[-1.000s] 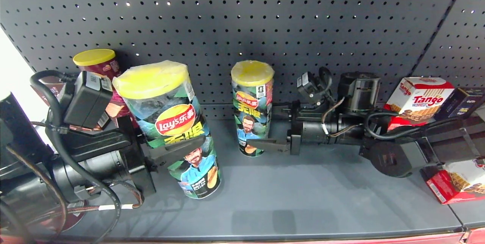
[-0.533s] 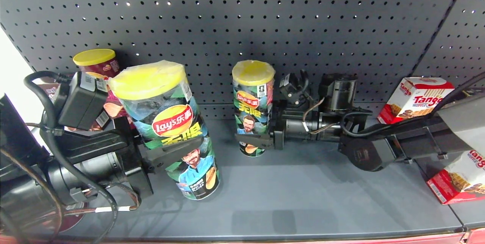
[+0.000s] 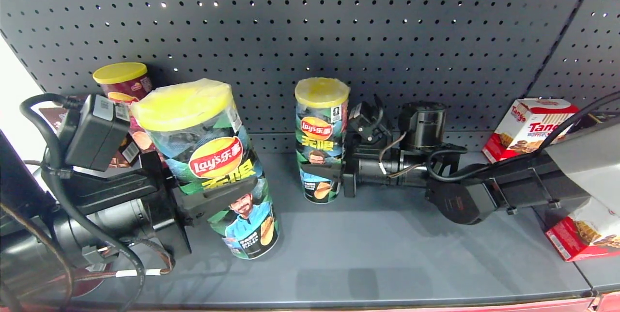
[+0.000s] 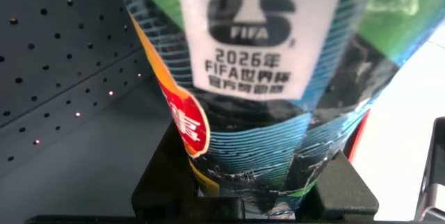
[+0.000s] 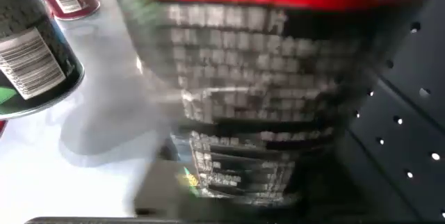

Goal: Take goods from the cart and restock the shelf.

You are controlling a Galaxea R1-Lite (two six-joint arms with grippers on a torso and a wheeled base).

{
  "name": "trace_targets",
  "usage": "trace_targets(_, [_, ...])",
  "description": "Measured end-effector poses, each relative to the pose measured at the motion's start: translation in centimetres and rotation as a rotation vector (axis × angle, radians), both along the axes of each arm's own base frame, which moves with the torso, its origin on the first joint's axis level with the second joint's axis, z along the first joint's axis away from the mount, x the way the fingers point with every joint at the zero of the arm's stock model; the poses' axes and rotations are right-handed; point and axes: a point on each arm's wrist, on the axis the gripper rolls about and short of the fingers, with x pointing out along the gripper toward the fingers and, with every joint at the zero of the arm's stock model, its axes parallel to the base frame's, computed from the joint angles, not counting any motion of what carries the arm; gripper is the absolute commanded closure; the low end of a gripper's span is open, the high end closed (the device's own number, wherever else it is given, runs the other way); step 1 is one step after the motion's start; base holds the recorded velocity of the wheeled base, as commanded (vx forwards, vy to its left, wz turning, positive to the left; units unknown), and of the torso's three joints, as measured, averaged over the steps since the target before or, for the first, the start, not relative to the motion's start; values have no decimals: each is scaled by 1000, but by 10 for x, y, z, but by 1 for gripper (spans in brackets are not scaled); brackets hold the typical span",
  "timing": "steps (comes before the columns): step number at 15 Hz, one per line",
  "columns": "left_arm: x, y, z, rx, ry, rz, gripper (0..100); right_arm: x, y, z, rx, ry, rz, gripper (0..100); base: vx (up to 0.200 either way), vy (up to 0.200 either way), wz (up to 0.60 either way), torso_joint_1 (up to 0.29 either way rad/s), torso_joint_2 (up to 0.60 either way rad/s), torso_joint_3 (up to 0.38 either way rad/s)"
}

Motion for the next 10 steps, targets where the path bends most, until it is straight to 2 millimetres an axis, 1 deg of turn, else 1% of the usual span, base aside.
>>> trace_targets(4, [-4, 2, -1, 0, -2, 0, 100, -7, -4, 5, 2, -3, 0, 100, 0, 0, 0, 0, 0, 0])
trace_targets(6, [-6, 3, -1, -1, -3, 0, 100, -10, -6, 11, 9, -13, 0, 100, 0, 0, 0, 0, 0, 0])
trace_targets(8, [-7, 3, 0, -2, -5, 0, 100, -17, -9, 23, 32, -16, 4, 100, 0, 0, 0, 0, 0, 0])
trace_targets(10, [-7, 3, 1, -4, -8, -1, 100, -32, -9, 40, 67, -3, 26, 100, 0, 0, 0, 0, 0, 0])
